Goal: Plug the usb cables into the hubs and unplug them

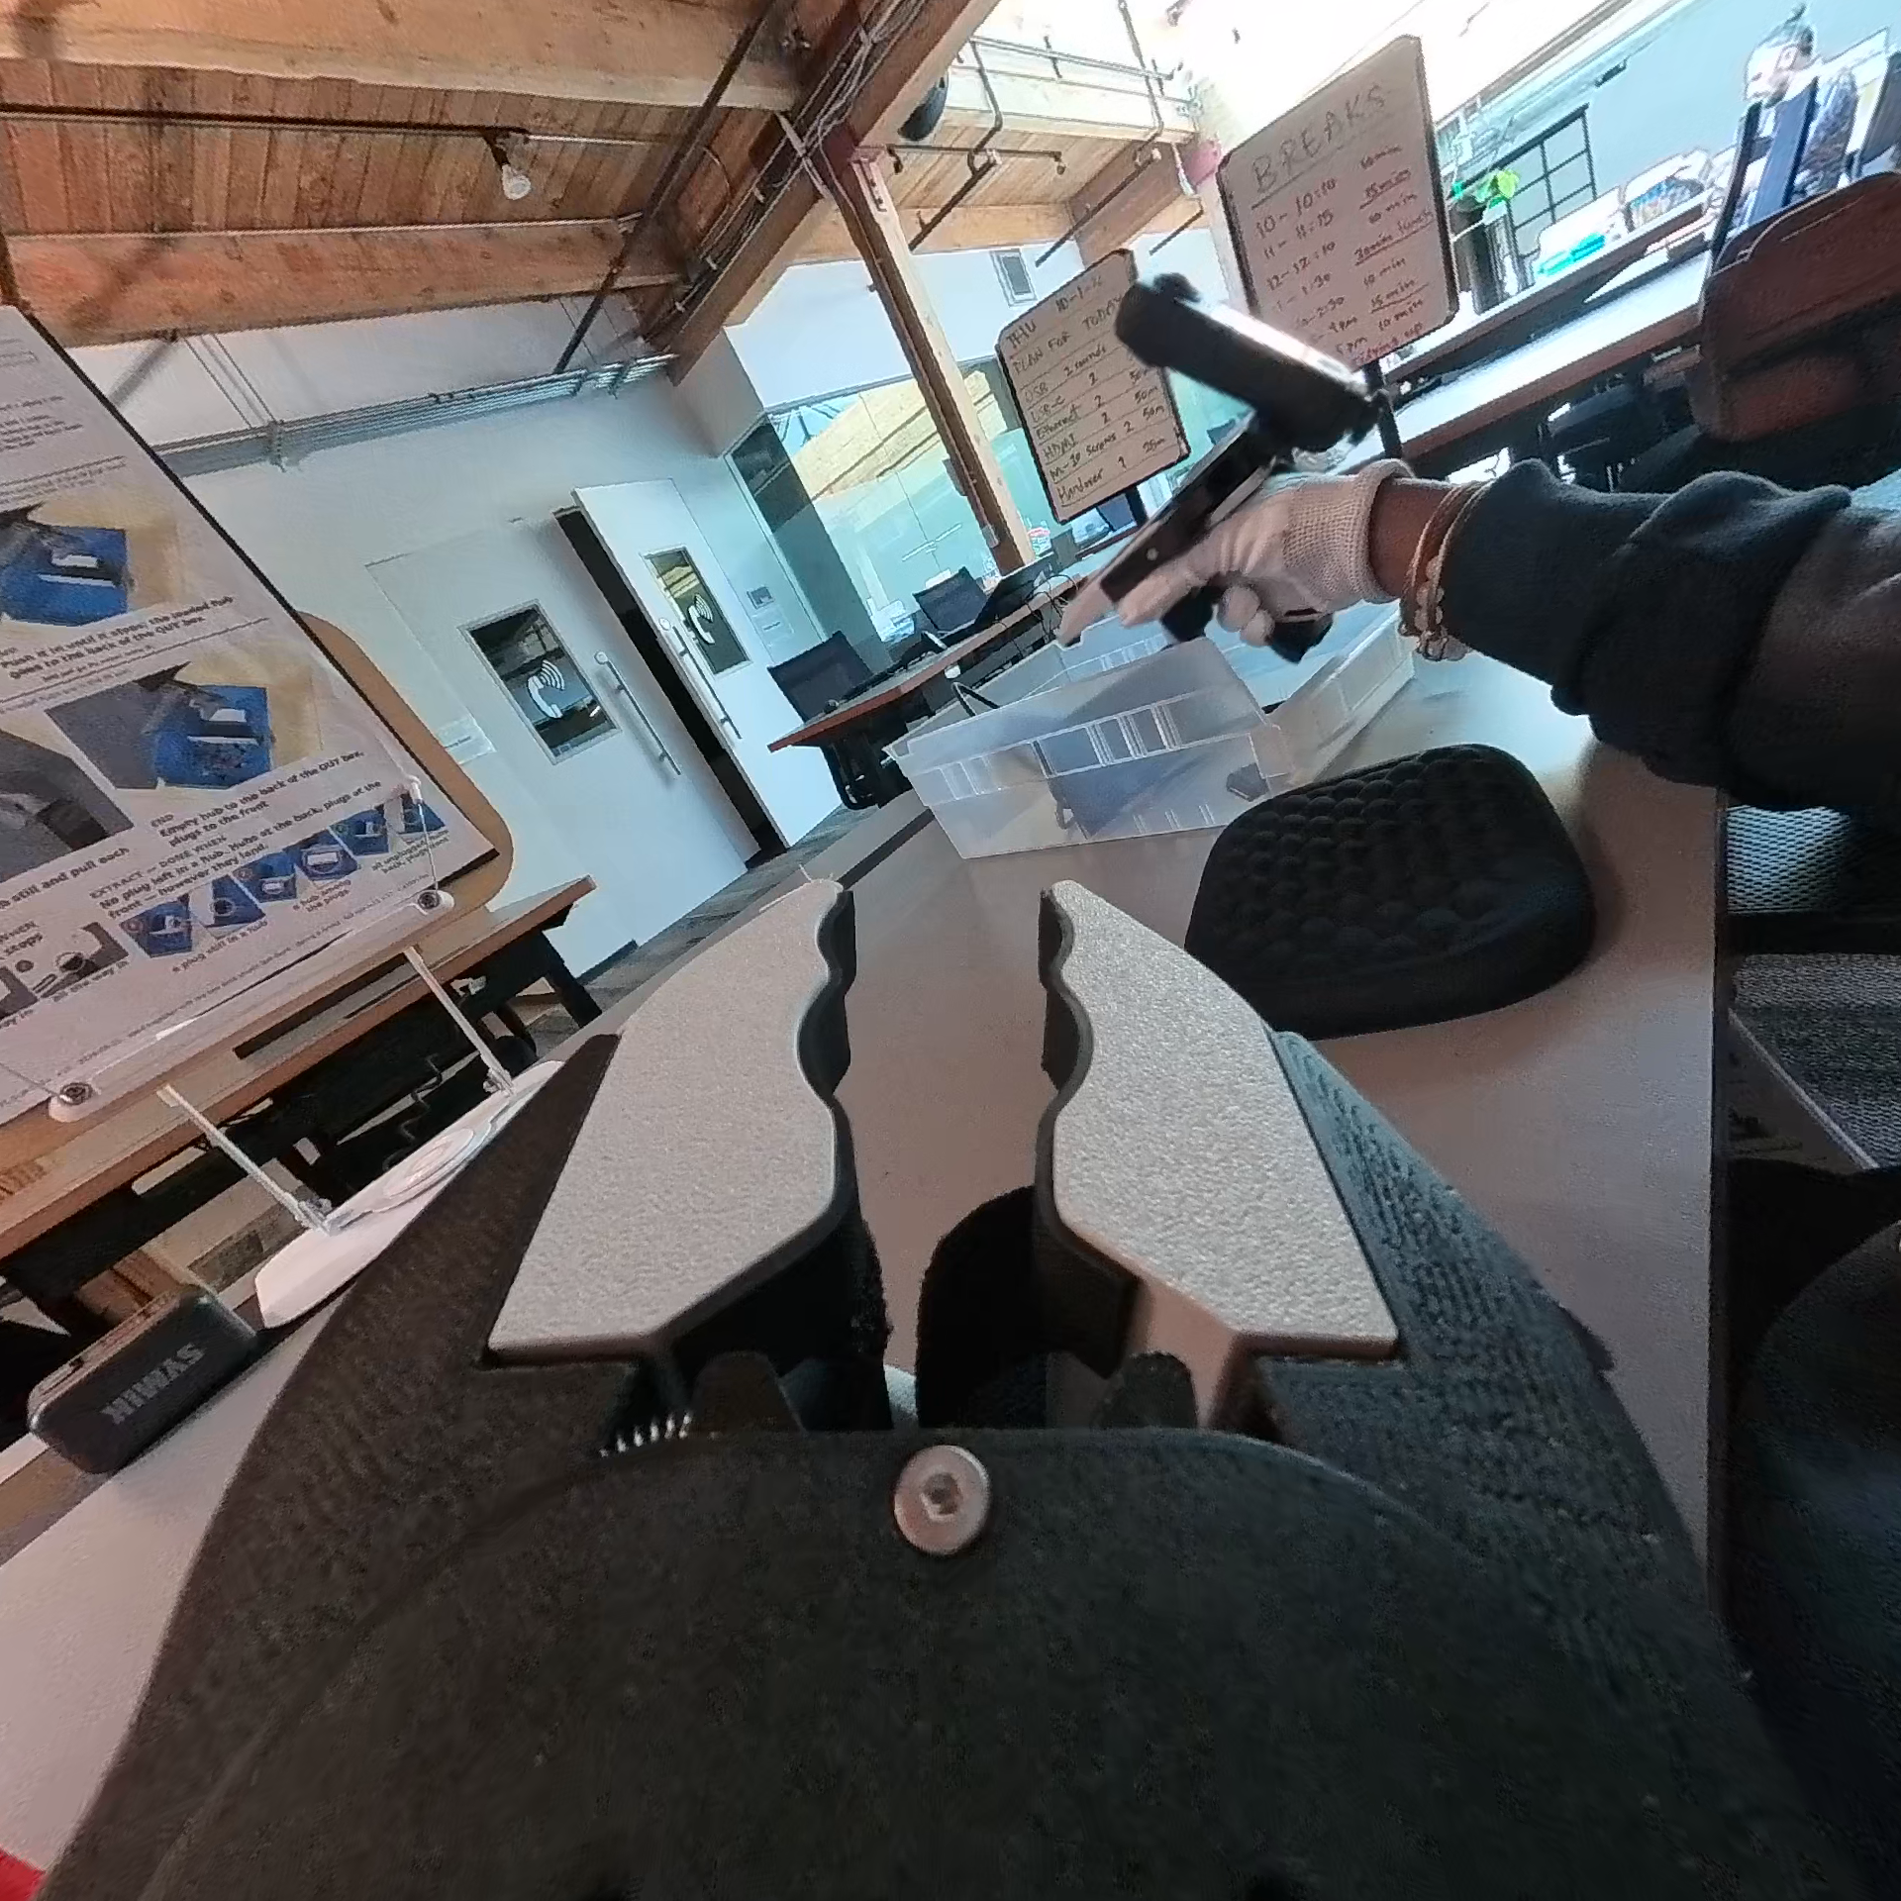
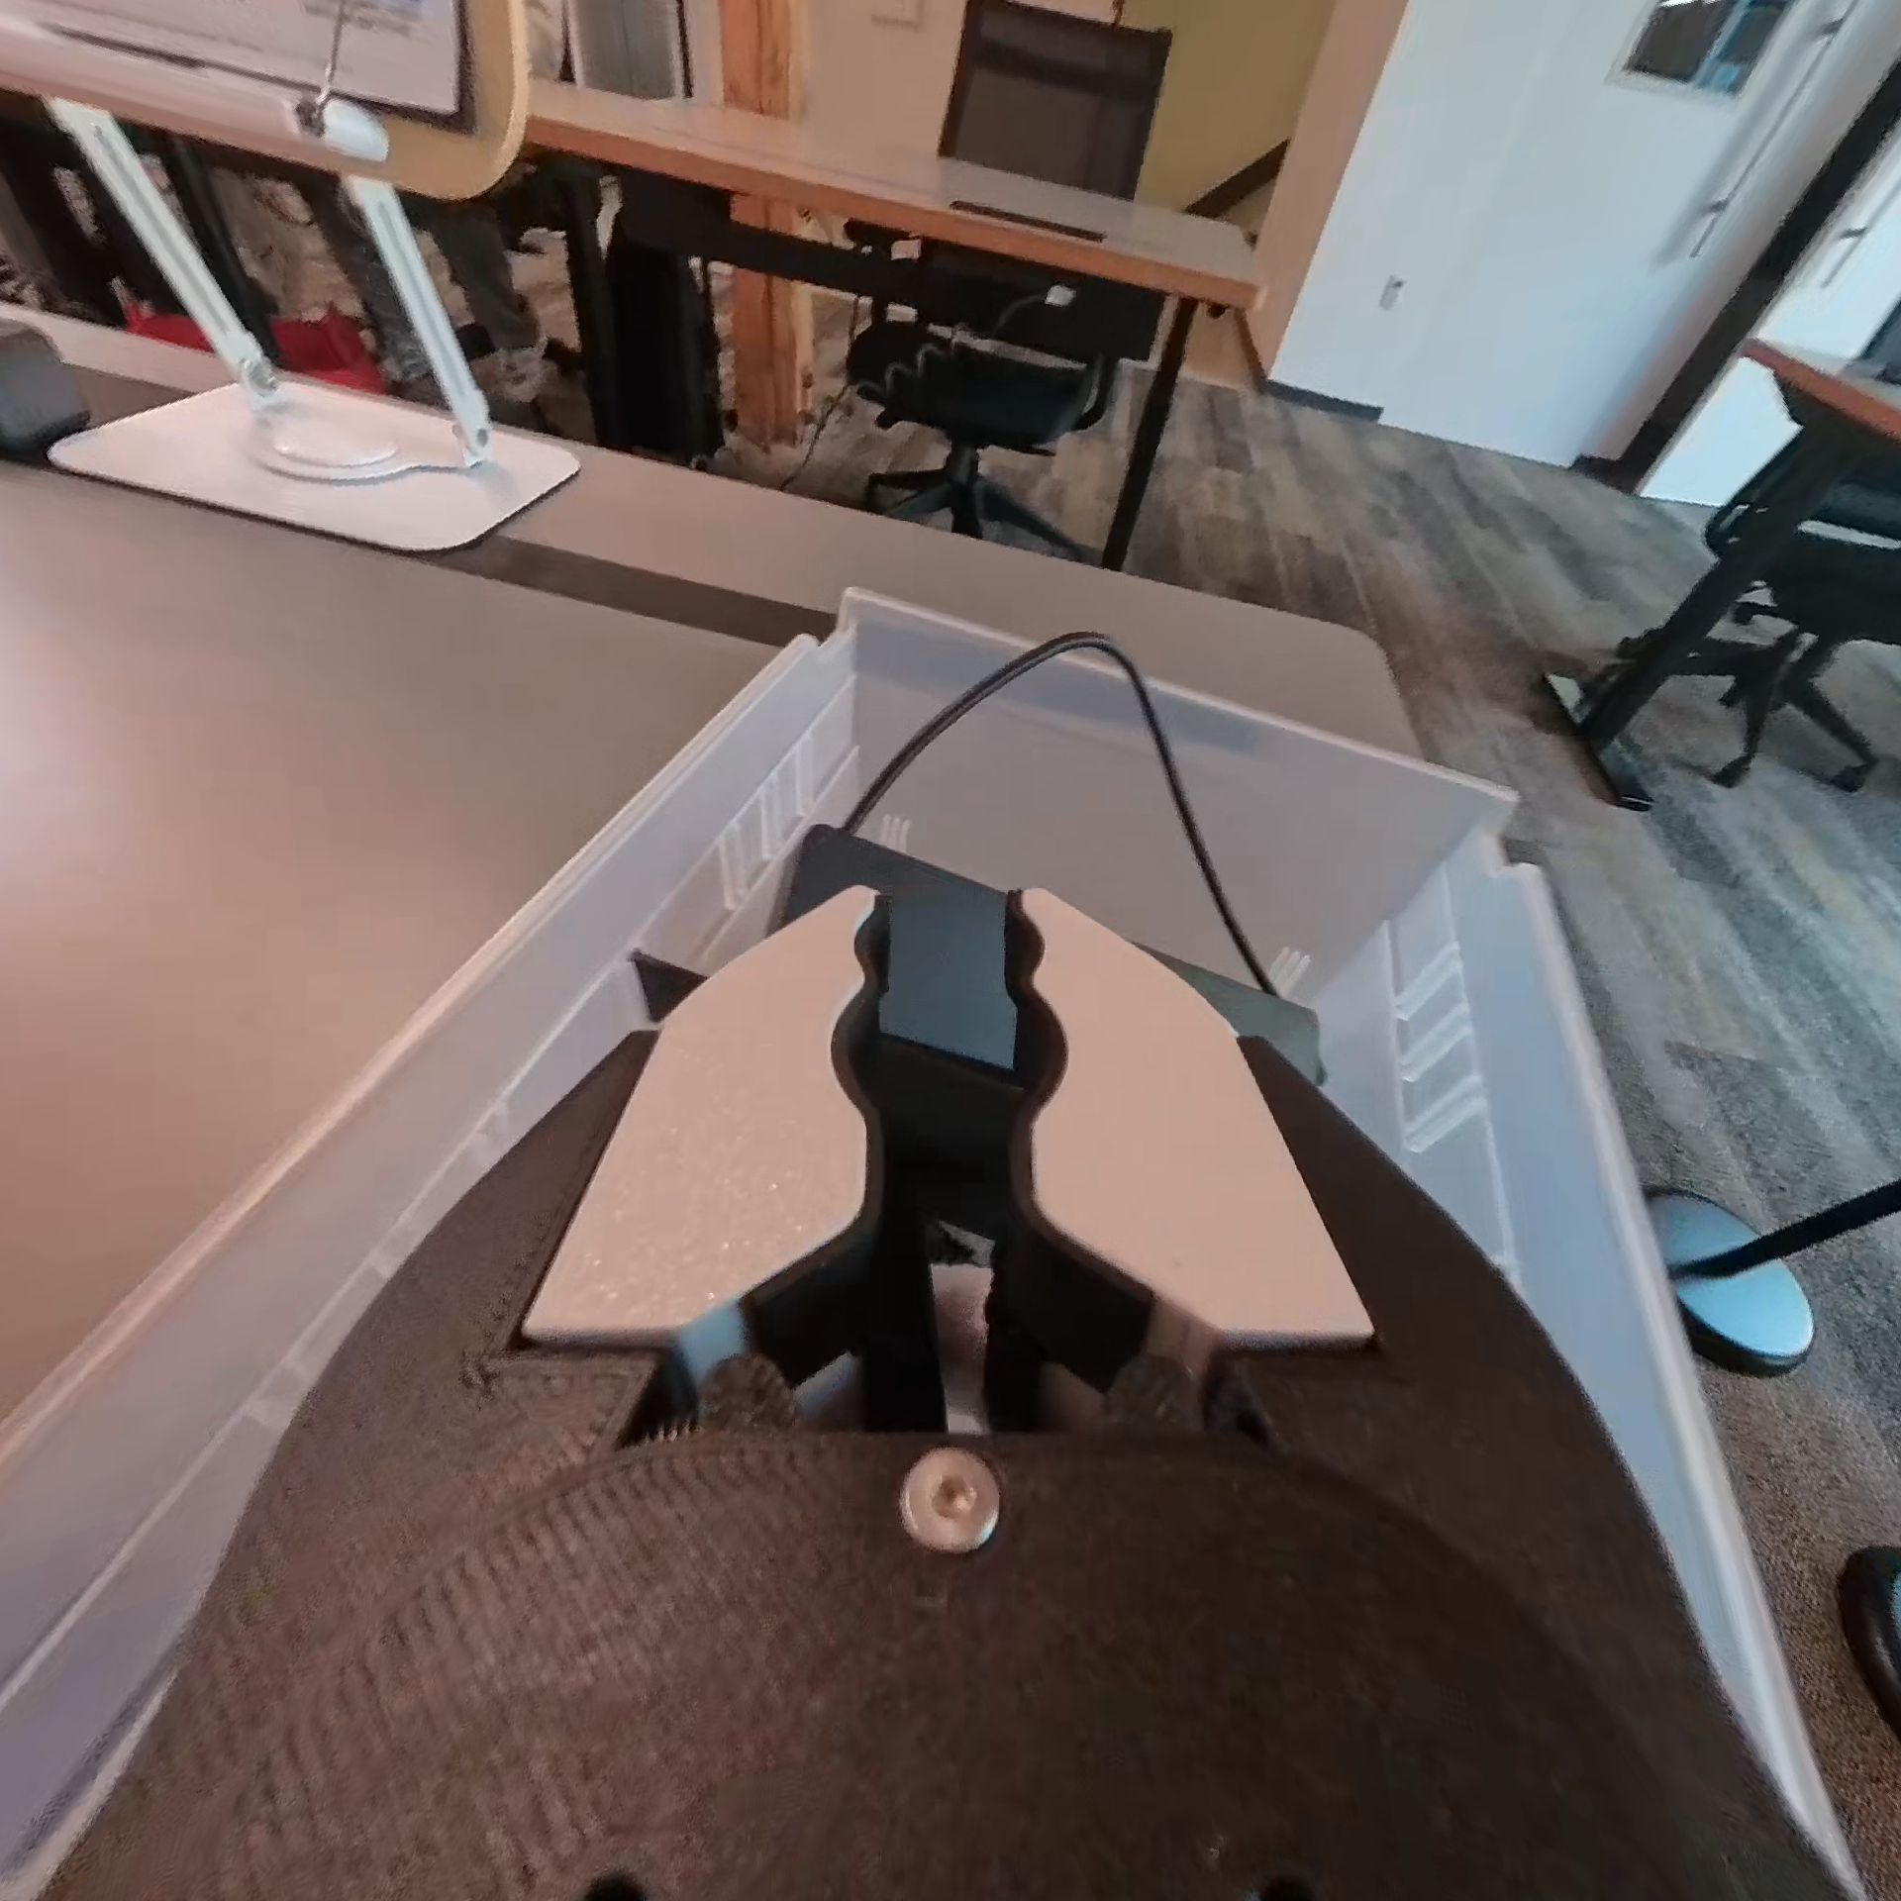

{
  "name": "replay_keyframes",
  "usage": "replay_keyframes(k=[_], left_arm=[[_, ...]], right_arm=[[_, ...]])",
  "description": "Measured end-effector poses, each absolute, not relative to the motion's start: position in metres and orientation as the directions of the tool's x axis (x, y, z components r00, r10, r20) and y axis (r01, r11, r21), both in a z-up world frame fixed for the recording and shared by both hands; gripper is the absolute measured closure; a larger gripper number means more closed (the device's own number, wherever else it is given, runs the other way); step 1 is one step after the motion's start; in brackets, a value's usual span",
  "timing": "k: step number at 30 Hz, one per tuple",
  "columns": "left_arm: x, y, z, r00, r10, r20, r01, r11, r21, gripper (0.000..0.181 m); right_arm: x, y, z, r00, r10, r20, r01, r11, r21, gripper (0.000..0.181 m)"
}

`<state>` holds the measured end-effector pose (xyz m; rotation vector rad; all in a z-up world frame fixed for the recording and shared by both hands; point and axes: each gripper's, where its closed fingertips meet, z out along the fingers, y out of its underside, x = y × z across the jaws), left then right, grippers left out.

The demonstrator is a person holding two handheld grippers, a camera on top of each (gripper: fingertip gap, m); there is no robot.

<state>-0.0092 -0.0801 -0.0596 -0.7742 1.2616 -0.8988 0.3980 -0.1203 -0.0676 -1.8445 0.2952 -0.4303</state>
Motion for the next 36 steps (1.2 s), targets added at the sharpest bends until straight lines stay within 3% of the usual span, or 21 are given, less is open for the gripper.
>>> replay_keyframes(k=[4,10,14,19,24,27,30,33,36], left_arm=[[-0.009,-0.080,-0.060,0.069,-0.890,-0.452,0.131,0.457,-0.880,0.148],[-0.007,-0.081,-0.062,0.062,-0.886,-0.460,0.123,0.464,-0.877,0.148],[-0.006,-0.082,-0.063,0.060,-0.878,-0.475,0.114,0.479,-0.871,0.148],[-0.005,-0.084,-0.065,0.053,-0.874,-0.483,0.107,0.486,-0.867,0.148],[-0.004,-0.084,-0.065,0.051,-0.873,-0.485,0.106,0.488,-0.867,0.148],[-0.004,-0.084,-0.065,0.052,-0.872,-0.486,0.109,0.489,-0.866,0.148],[-0.005,-0.084,-0.064,0.052,-0.875,-0.481,0.116,0.484,-0.868,0.148],[-0.006,-0.083,-0.064,0.051,-0.880,-0.471,0.120,0.474,-0.872,0.148],[-0.006,-0.082,-0.063,0.056,-0.883,-0.466,0.123,0.469,-0.875,0.148]], right_arm=[[0.387,-0.104,-0.076,0.915,-0.379,0.138,-0.002,-0.347,-0.938,0.169],[0.393,-0.092,-0.106,0.854,-0.440,0.278,0.008,-0.522,-0.853,0.178],[0.398,-0.087,-0.108,0.817,-0.450,0.359,0.071,-0.540,-0.838,0.181],[0.395,-0.081,-0.113,0.879,-0.415,0.237,0.008,-0.484,-0.875,0.181],[0.384,-0.070,-0.121,0.934,-0.358,-0.011,-0.168,-0.409,-0.897,0.178],[0.385,-0.074,-0.118,0.936,-0.350,0.031,-0.130,-0.427,-0.895,0.175],[0.379,-0.082,-0.088,0.932,-0.358,0.056,-0.065,-0.317,-0.946,0.156],[0.369,-0.098,-0.027,0.924,-0.380,0.036,0.033,-0.013,-0.999,0.129],[0.388,-0.129,0.015,0.865,-0.500,-0.044,0.123,0.297,-0.947,0.098]])
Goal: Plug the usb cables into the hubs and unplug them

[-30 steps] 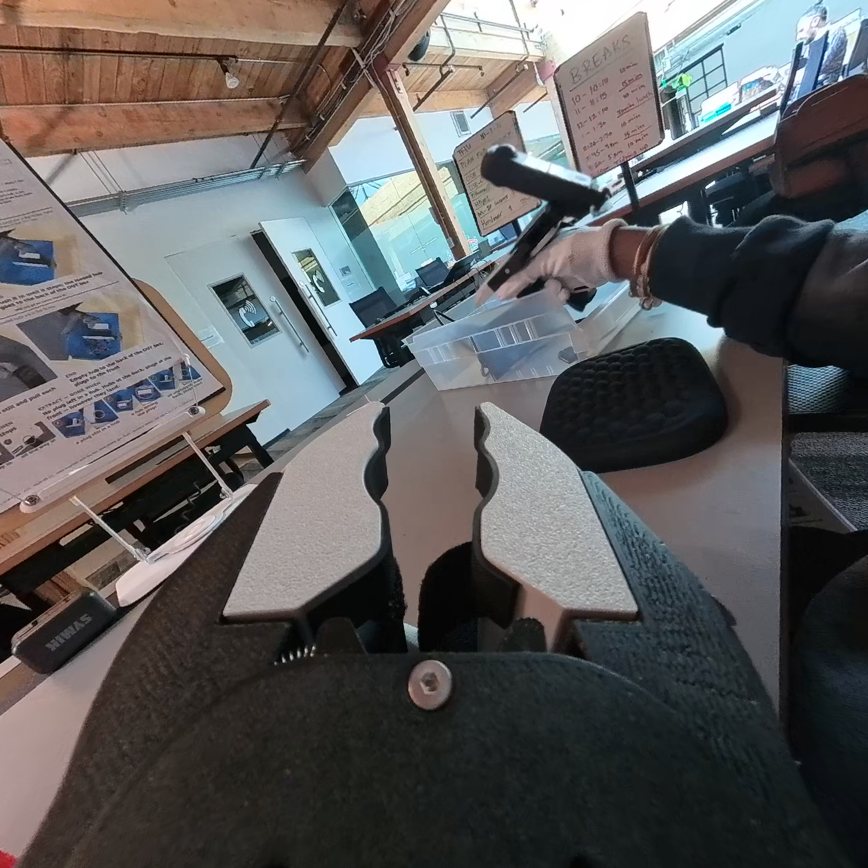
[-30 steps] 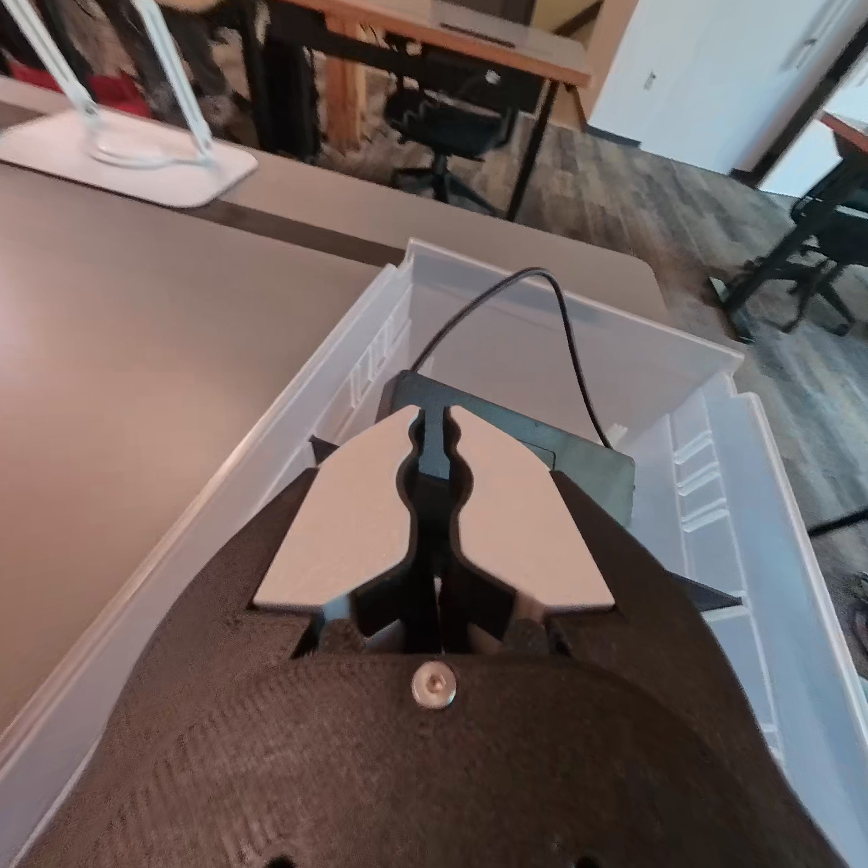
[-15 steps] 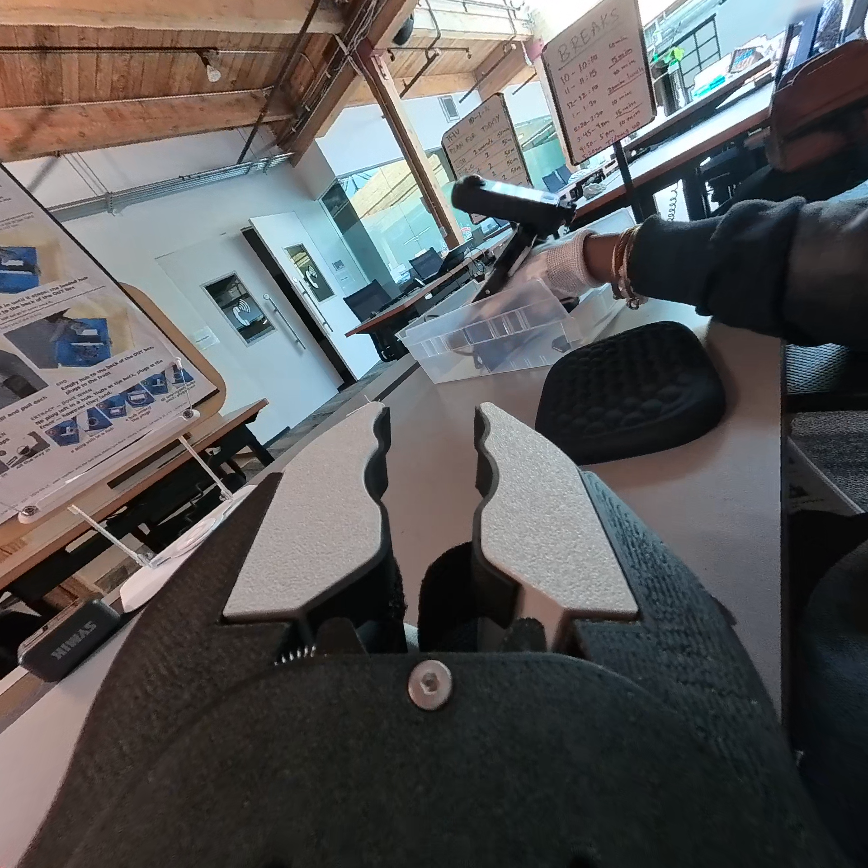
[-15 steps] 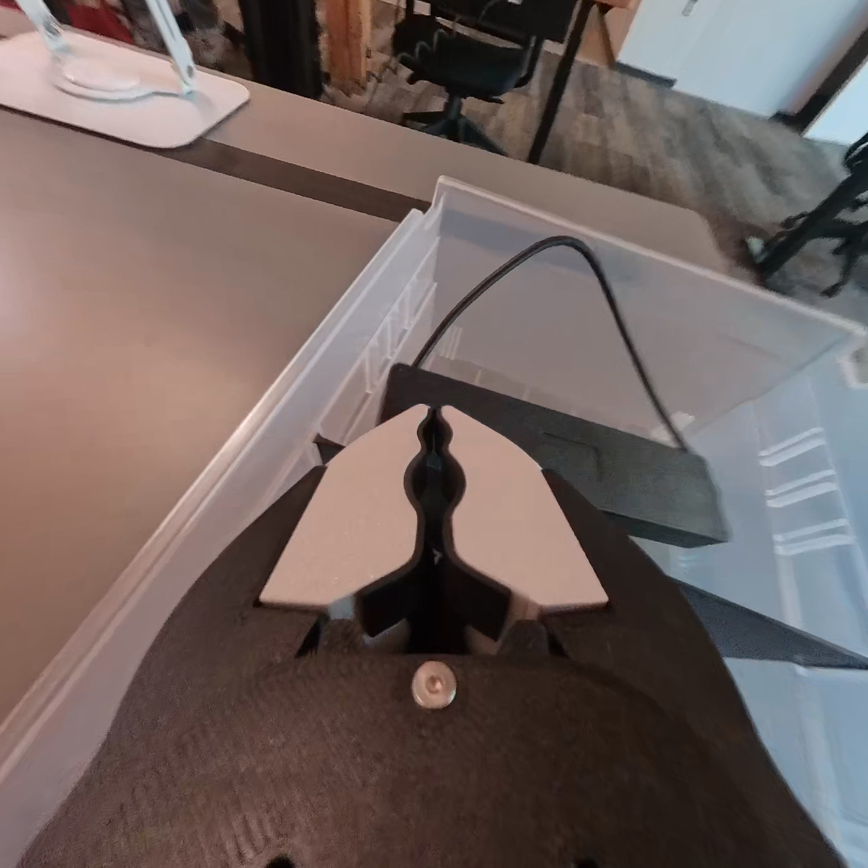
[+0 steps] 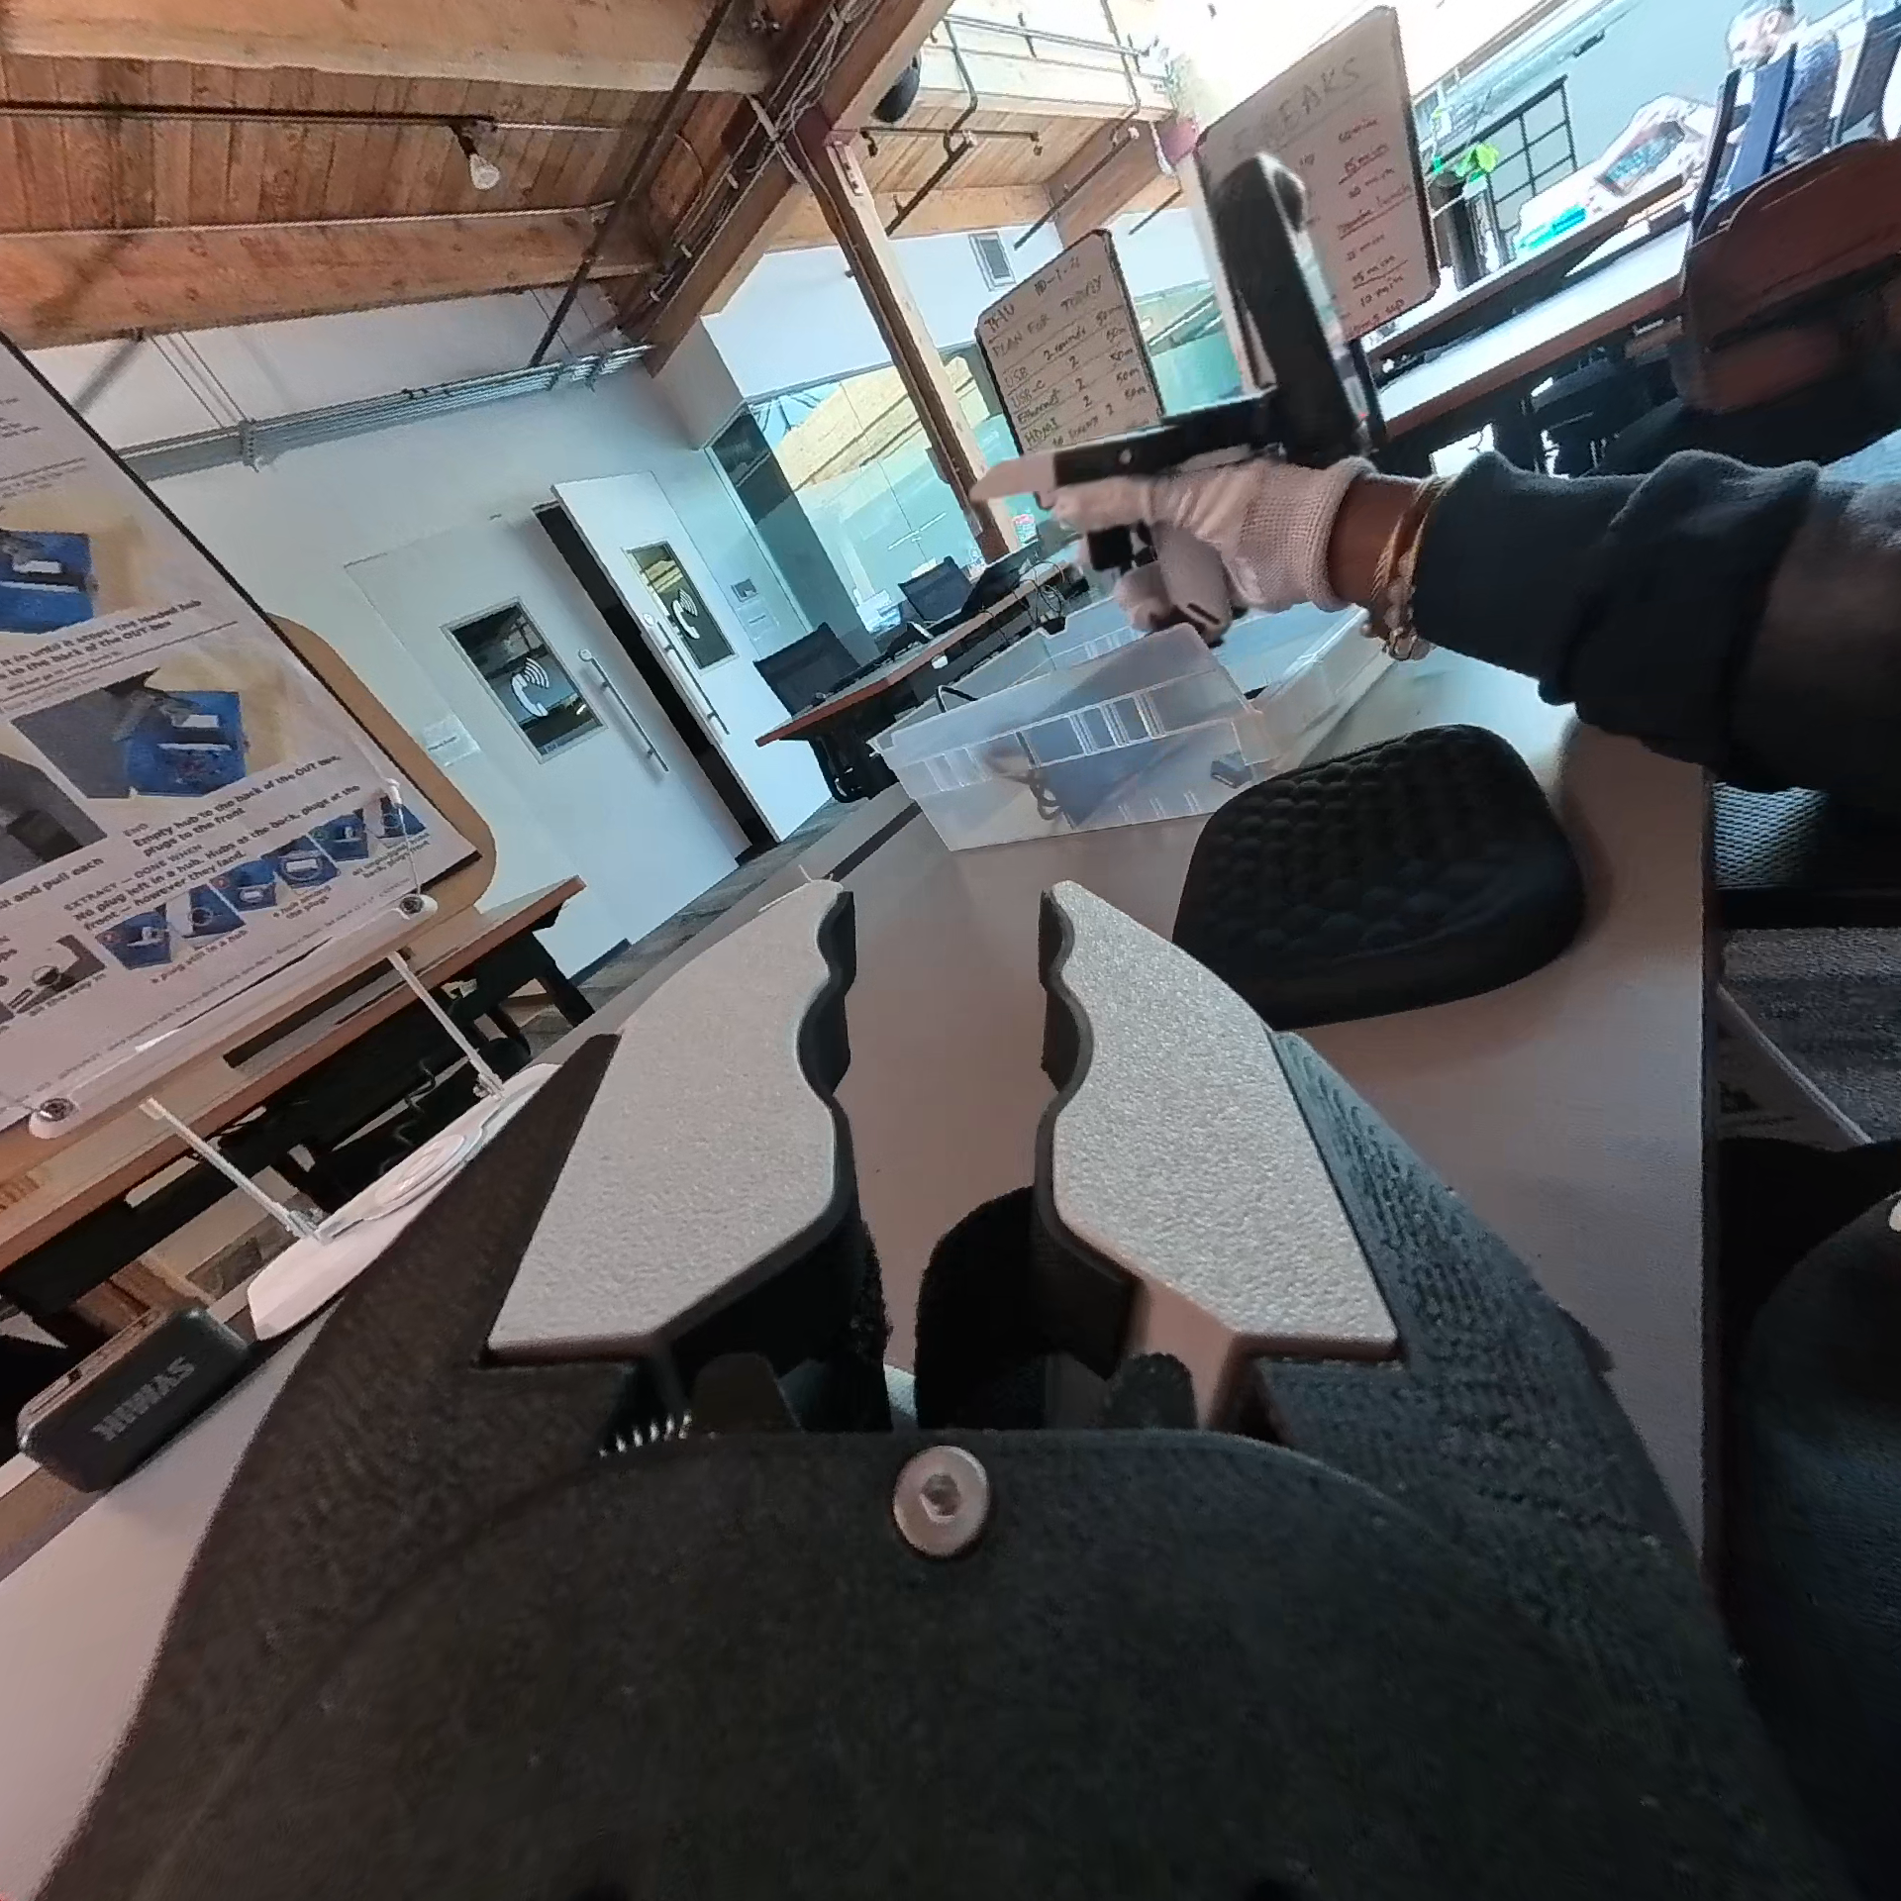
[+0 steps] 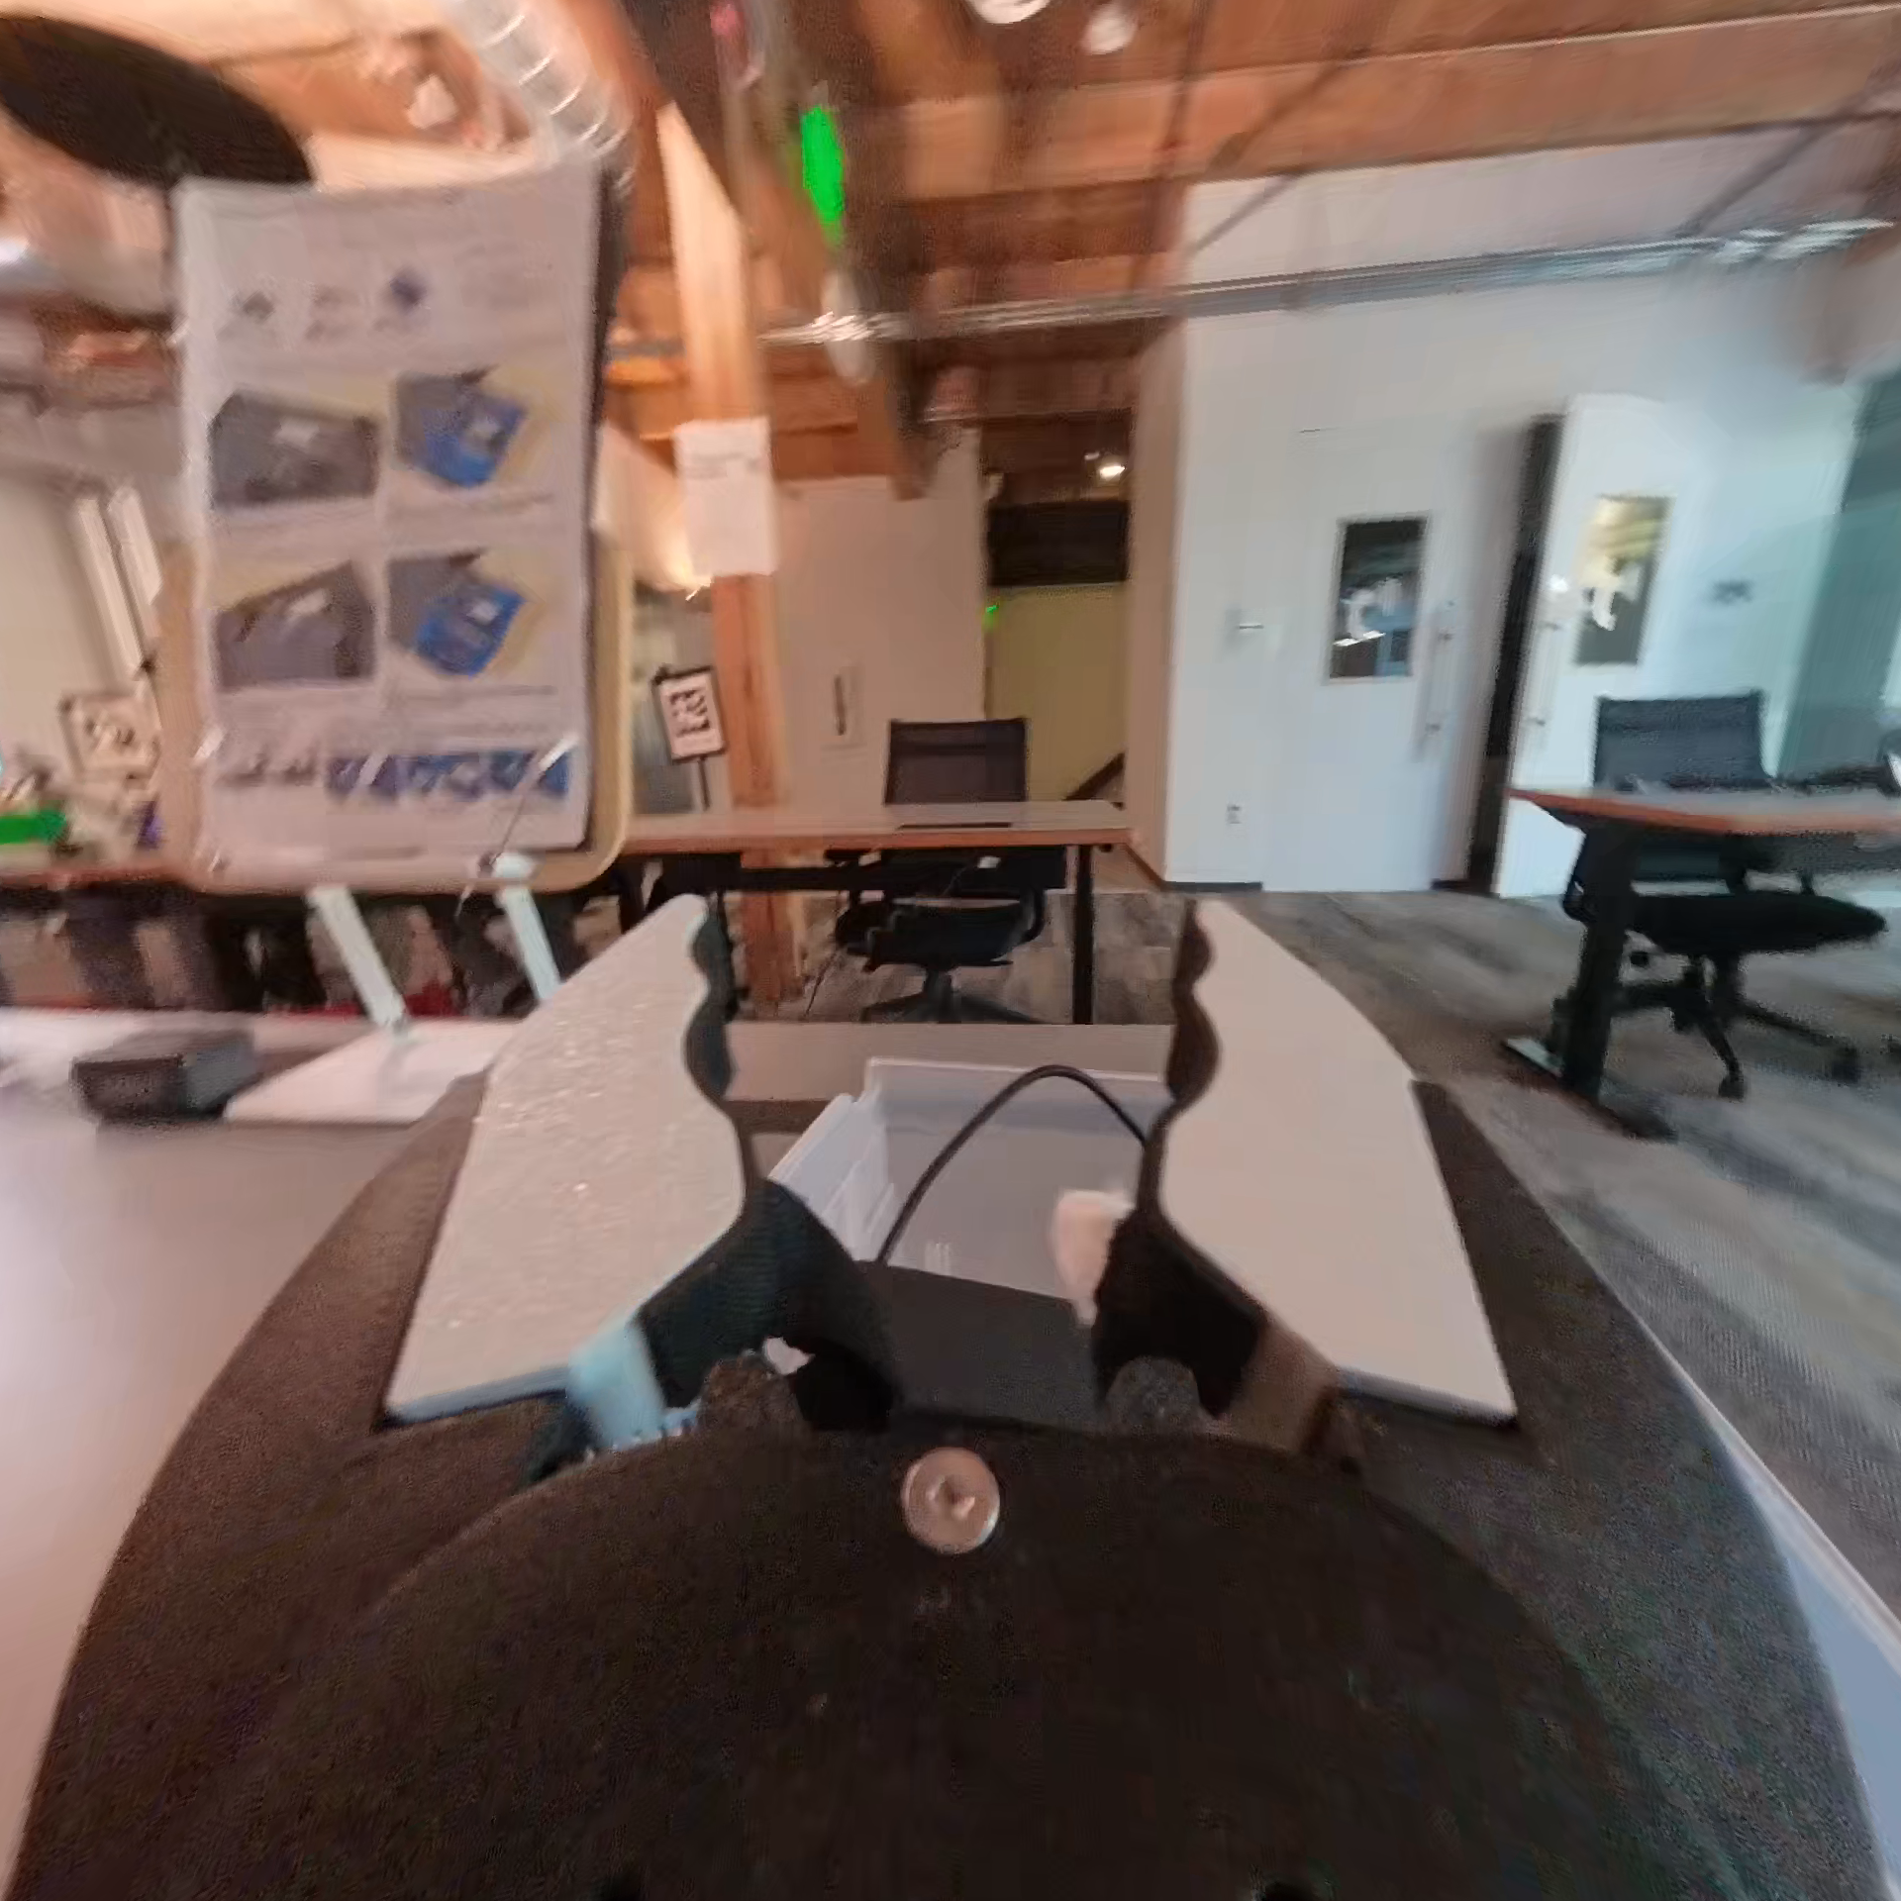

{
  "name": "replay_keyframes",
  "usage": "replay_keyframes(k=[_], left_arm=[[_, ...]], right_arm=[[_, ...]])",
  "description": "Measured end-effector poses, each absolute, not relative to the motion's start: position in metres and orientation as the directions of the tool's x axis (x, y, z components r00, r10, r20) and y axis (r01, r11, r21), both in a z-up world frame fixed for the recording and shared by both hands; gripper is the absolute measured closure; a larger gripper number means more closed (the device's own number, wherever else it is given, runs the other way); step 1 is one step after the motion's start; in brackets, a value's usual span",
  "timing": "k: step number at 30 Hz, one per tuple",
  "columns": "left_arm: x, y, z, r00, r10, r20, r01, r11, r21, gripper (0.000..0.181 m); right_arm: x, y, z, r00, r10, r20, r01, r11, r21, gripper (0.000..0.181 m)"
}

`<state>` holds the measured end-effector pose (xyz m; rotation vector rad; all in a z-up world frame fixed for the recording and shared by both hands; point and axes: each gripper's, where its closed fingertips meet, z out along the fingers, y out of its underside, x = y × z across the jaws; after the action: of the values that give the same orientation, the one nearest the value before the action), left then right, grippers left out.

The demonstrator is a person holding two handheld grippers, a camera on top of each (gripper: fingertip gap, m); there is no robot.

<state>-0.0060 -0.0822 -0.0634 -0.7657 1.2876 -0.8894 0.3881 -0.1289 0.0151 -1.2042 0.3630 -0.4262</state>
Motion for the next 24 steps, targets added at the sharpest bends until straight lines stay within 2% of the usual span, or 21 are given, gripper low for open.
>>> replay_keyframes(k=[2,4,5,11,18,19,20,21,22,24], left_arm=[[-0.006,-0.082,-0.063,0.057,-0.887,-0.459,0.127,0.462,-0.878,0.148],[-0.007,-0.081,-0.062,0.055,-0.892,-0.448,0.132,0.451,-0.882,0.148],[-0.007,-0.081,-0.062,0.054,-0.895,-0.442,0.136,0.445,-0.885,0.148],[-0.009,-0.079,-0.060,0.047,-0.914,-0.403,0.158,0.405,-0.901,0.148],[-0.014,-0.081,-0.054,0.026,-0.931,-0.363,0.206,0.361,-0.910,0.147],[-0.016,-0.082,-0.052,0.023,-0.934,-0.356,0.223,0.352,-0.909,0.147],[-0.019,-0.083,-0.049,0.021,-0.937,-0.348,0.238,0.342,-0.909,0.146],[-0.021,-0.082,-0.046,0.019,-0.940,-0.339,0.244,0.334,-0.911,0.146],[-0.025,-0.080,-0.044,0.022,-0.943,-0.332,0.240,0.327,-0.914,0.144],[-0.034,-0.071,-0.034,0.043,-0.948,-0.315,0.226,0.316,-0.921,0.141]], right_arm=[[0.405,-0.142,0.017,0.842,-0.517,-0.154,0.049,0.359,-0.932,0.060],[0.416,-0.157,0.024,0.816,-0.529,-0.233,0.026,0.437,-0.899,0.040],[0.417,-0.163,0.027,0.809,-0.535,-0.242,0.039,0.459,-0.888,0.036],[0.412,-0.154,0.026,0.768,-0.639,-0.044,0.195,0.299,-0.934,0.036],[0.398,-0.160,0.041,0.741,-0.671,0.023,0.322,0.327,-0.889,0.037],[0.397,-0.159,0.038,0.752,-0.658,0.041,0.321,0.311,-0.894,0.050],[0.394,-0.157,0.033,0.767,-0.637,0.078,0.327,0.283,-0.902,0.097],[0.390,-0.155,0.029,0.786,-0.609,0.105,0.332,0.274,-0.903,0.160],[0.387,-0.156,0.029,0.805,-0.588,0.086,0.318,0.305,-0.898,0.172],[0.383,-0.158,0.035,0.829,-0.557,0.042,0.296,0.374,-0.879,0.168]])
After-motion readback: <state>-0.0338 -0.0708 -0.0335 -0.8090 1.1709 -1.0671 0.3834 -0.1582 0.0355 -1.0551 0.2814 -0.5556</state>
